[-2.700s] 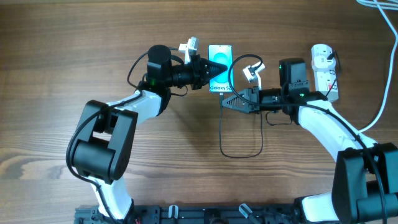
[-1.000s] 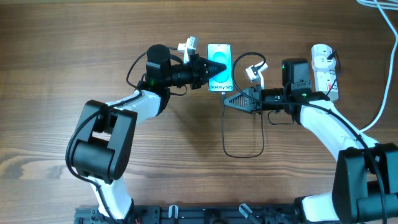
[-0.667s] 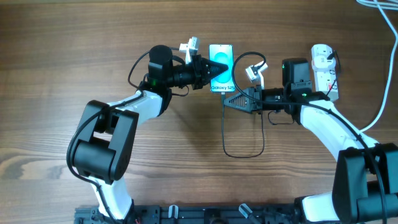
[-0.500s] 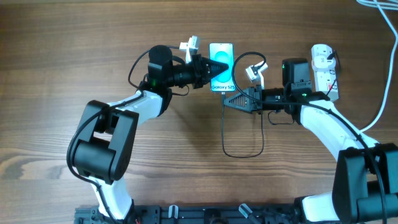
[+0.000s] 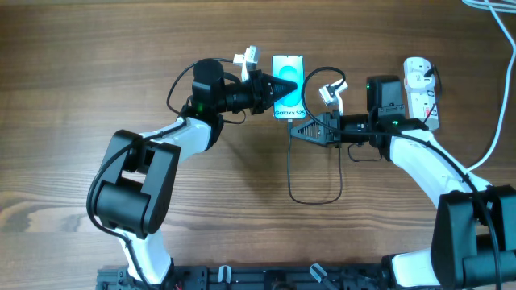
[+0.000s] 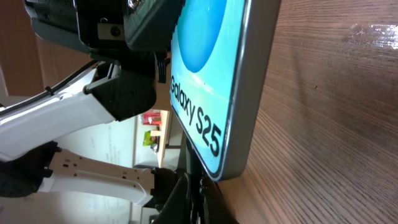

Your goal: Plug charger to phone and switch on socket

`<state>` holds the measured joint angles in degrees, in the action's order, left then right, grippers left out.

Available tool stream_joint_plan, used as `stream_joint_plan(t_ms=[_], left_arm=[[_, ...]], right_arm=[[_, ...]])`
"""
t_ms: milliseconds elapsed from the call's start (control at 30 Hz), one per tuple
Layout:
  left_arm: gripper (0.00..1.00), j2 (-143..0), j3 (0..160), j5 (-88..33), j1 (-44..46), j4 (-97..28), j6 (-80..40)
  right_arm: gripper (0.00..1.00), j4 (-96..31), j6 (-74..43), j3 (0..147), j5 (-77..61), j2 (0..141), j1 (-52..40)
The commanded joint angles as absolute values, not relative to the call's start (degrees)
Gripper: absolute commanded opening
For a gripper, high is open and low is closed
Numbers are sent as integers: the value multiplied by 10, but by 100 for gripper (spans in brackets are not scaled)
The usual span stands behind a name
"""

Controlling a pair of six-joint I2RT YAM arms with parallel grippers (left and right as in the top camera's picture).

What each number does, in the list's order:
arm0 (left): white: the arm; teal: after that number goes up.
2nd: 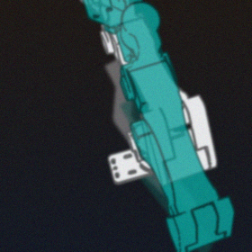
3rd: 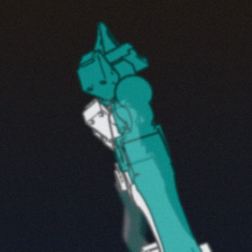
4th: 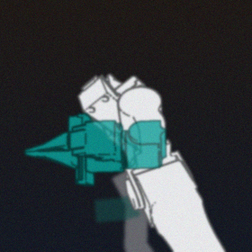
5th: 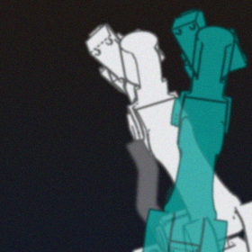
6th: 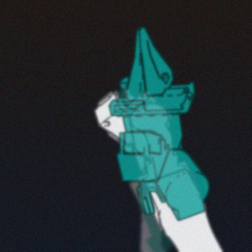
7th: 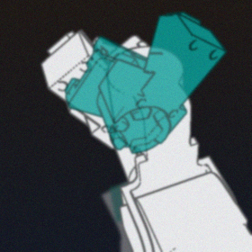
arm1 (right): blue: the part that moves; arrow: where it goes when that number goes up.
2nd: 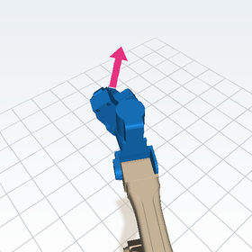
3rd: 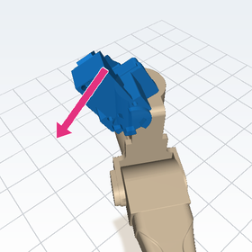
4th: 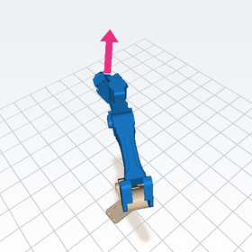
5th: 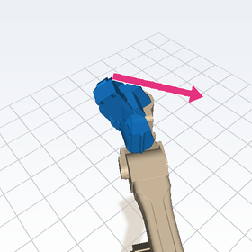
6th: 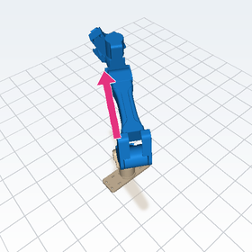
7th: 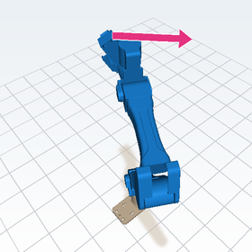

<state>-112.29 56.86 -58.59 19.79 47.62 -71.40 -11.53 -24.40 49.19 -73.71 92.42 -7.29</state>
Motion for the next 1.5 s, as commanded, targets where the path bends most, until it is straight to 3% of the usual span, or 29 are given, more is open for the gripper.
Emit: stream_joint_plan(t_ms=[0, 1467], left_arm=[[4, -1125, 582, -595, 202, 483, -712], [4, -1125, 582, -641, 211, 482, -714]], right_arm=[[5, -113, -240, 490, -746, 934, -69], [4, -112, -212, 490, -722, 934, -69]])
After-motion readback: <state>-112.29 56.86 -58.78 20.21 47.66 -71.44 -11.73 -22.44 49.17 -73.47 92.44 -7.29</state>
